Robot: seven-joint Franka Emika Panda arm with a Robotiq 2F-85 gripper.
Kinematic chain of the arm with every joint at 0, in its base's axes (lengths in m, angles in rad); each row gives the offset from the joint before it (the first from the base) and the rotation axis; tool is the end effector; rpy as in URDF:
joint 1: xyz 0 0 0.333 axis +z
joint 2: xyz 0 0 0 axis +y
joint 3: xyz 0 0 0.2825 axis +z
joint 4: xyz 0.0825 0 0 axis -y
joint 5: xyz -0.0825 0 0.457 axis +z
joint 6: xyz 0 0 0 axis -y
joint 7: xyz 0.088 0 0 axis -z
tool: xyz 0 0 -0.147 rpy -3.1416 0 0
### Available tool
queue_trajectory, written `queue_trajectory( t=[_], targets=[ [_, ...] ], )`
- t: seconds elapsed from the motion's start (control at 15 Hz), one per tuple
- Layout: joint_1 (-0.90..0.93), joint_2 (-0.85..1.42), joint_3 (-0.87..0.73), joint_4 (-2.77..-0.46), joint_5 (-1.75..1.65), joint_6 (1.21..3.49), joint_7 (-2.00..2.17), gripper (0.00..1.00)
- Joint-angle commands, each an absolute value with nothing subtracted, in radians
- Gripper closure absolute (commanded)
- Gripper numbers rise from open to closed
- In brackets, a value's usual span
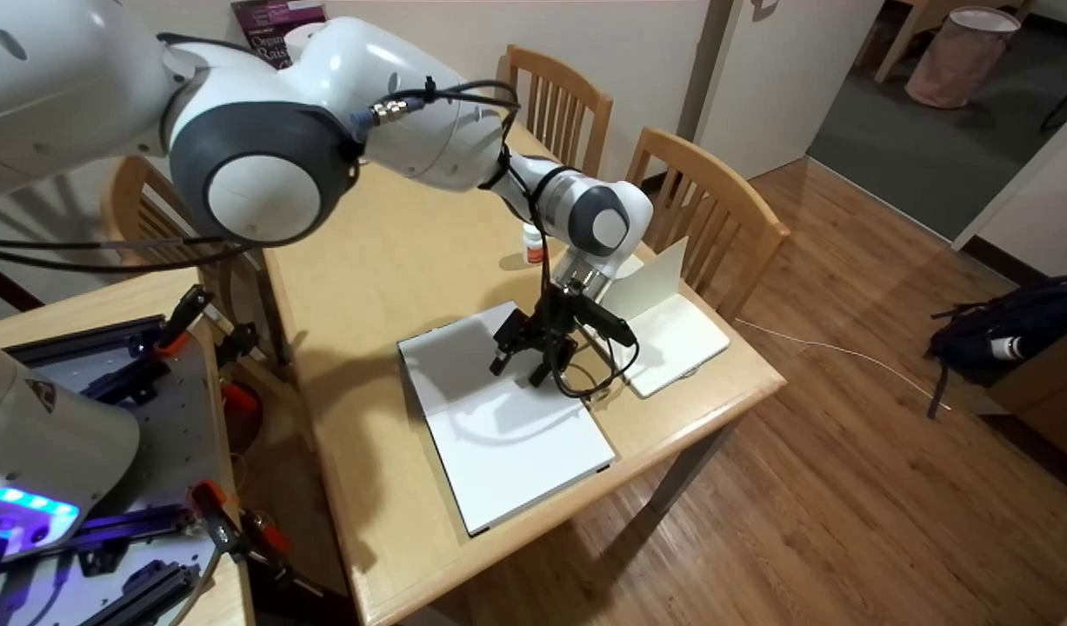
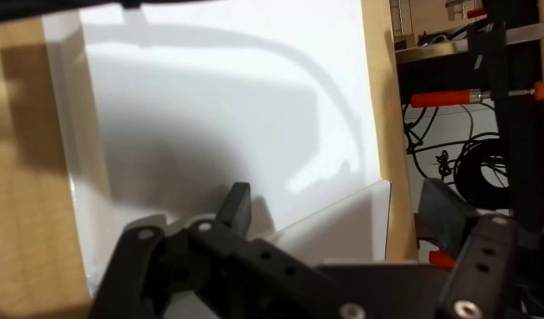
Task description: Close the open book on the left
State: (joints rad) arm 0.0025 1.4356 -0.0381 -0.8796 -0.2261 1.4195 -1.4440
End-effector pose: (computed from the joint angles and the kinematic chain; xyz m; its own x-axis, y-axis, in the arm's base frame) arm 0.6259 -0.0542 -0.1155 -0.0688 0.9521 -0.2981 0.6413 -0.1867 -0.7442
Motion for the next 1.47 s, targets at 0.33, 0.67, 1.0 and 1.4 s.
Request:
queue_trajectory(
  t=[0.33,0.67,1.0,1.4],
  targets=[
    [0.031,1.374,-0.038,-0.942,-0.226,1.475,-1.340,0.00],
    [0.055,1.355,-0.046,-0.930,-0.236,1.467,-1.346,0.00],
    [0.052,1.415,-0.064,-0.896,-0.291,1.558,-1.427,0.00],
    [0.031,1.470,-0.061,-0.866,-0.324,1.575,-1.439,0.00]
  ],
)
